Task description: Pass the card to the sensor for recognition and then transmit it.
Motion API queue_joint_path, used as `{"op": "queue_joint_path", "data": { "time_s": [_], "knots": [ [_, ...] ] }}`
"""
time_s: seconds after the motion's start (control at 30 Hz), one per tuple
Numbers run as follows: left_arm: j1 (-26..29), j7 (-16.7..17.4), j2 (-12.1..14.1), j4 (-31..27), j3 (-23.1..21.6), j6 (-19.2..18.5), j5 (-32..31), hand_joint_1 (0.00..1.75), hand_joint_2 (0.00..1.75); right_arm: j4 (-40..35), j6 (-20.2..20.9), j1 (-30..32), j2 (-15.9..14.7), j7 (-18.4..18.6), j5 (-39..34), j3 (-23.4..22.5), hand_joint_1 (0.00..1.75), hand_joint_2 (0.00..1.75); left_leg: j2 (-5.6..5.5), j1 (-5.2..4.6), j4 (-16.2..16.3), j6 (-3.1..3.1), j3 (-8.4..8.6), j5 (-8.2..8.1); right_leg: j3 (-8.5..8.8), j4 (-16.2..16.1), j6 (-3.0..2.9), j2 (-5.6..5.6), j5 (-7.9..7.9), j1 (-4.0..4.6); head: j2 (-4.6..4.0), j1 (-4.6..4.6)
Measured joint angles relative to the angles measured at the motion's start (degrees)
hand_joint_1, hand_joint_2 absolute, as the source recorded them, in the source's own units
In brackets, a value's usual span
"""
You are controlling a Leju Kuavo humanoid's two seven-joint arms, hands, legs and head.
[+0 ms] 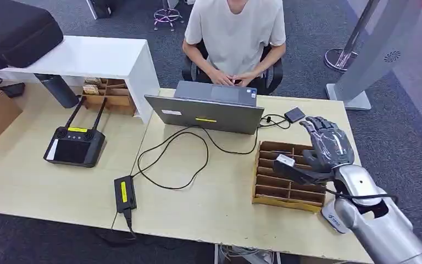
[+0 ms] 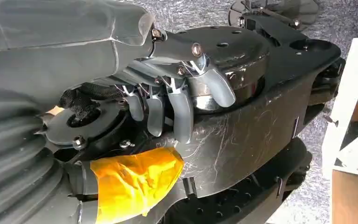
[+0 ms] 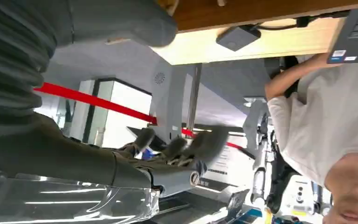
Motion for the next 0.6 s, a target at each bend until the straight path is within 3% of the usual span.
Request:
{"op": "queue_joint_path", "data": {
  "time_s": [0.43,0.47,0.5,0.53,0.57,0.6],
  "knots": [
    [0.4,0.0,-0.1,-0.1,0.7,0.0,0.0,0.00,1.75,-0.1,-0.5,-0.3,0.0,-0.7,-2.3,0.6,1.73,1.75,-0.01,0.00,0.0,0.00,-0.01,0.00,0.00,0.0,0.00,-0.02,0.00,0.02,0.00,0.00],
    [0.4,0.0,-0.1,-0.1,0.7,0.0,0.0,0.00,1.75,-0.1,-0.6,-0.3,0.0,-0.9,-2.4,0.7,1.45,1.75,0.00,0.00,0.0,0.00,-0.01,0.00,0.00,0.0,0.00,-0.02,0.00,0.02,0.02,0.00],
    [0.4,0.0,-0.1,-0.1,0.8,0.0,0.0,0.00,1.75,-0.2,-0.5,-0.3,0.0,-0.9,-2.4,0.7,0.56,1.75,-0.01,0.00,0.0,0.00,-0.01,0.00,0.00,0.0,0.00,-0.02,0.00,0.02,0.02,0.00],
    [0.4,0.0,-0.1,-0.1,0.9,0.0,0.0,0.00,1.75,-0.1,-0.5,-0.3,0.0,-0.9,-2.4,0.8,0.56,1.75,-0.01,0.00,0.0,0.00,-0.01,0.00,0.00,0.0,0.00,-0.02,0.00,0.02,0.02,0.00],
    [0.4,0.0,-0.2,-0.1,0.9,0.0,0.0,0.00,1.75,-0.2,-0.4,-0.4,0.0,-0.9,-2.4,0.9,0.00,1.75,-0.01,0.00,0.0,0.00,-0.01,0.00,0.00,0.0,0.00,-0.02,0.00,0.02,0.02,0.00],
    [0.4,0.0,-0.2,-0.1,1.0,0.0,0.0,0.00,1.75,-0.2,-0.3,-0.4,0.0,-0.7,-2.5,1.0,0.00,1.75,-0.01,0.00,0.0,0.00,-0.01,0.00,0.00,0.0,0.00,-0.02,0.00,0.02,0.00,0.00]
  ]
}}
